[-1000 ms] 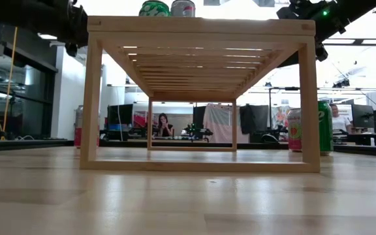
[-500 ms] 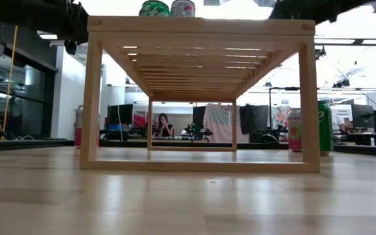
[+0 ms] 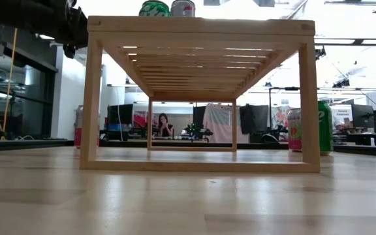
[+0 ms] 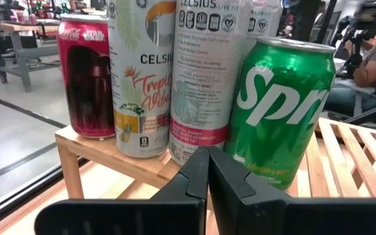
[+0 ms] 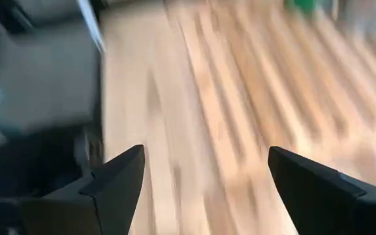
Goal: Place canned beverage on shelf
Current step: Align the bottom green sprite soda can with the other green sprite soda can on the shelf
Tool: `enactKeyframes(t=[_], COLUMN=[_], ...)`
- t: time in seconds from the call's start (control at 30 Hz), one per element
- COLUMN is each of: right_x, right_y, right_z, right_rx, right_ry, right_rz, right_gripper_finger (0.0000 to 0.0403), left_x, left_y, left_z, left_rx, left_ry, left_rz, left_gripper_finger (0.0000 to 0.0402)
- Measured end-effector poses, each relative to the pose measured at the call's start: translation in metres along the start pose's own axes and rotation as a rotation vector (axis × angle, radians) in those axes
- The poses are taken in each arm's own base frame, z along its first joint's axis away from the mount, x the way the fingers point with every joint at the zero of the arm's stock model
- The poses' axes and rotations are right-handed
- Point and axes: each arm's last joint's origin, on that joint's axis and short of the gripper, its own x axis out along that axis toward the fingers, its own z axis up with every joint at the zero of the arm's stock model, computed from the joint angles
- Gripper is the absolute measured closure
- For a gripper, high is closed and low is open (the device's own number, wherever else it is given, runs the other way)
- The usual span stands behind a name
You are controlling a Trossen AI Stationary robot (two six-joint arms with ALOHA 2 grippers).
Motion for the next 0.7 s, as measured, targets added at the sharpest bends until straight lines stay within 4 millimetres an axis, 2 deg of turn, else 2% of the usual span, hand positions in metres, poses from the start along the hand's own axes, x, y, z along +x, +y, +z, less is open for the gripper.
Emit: enactKeyframes(t=[0.1, 0.2, 0.23, 0.37, 0.5, 0.6, 0.7], right_x=[-0.005, -0.007, -0.002, 0.012, 0.019, 0.023, 0.027], right_y=[0.03, 0.049, 0.058, 0.087, 0.09, 0.091, 0.087], right_z=[-0.001, -0.004, -0.004, -0.001, -0.009, -0.01, -0.013], right_rx=[0.052, 0.127, 0.164, 0.197, 0.266, 0.344, 0.428], right_ry=[0.211, 0.393, 0.425, 0.506, 0.66, 0.761, 0.841], right_rz=[-0.125, -0.279, -0.283, -0.118, -0.2, -0.161, -0.193], right_gripper_finger=[0.0092, 0.0092, 0.0092, 0.0092, 0.0092, 0.0092, 0.0092], left_x=[0.0, 0.0, 0.0, 0.0, 0.0, 0.0, 0.0], left_y=[0.0, 0.0, 0.0, 0.0, 0.0, 0.0, 0.0], left_z=[0.0, 0.0, 0.0, 0.0, 0.0, 0.0, 0.0], left_rx=[-0.003, -0.008, -0.014, -0.021, -0.001, 0.016, 0.027], left_ry=[-0.001, 0.0, 0.0, -0.002, -0.002, -0.001, -0.003], left_rz=[0.0, 0.0, 0.0, 0.0, 0.001, 0.001, 0.002], left_gripper_finger=[0.0402, 0.0401, 0.0401, 0.0401, 0.0402, 0.0401, 0.0402])
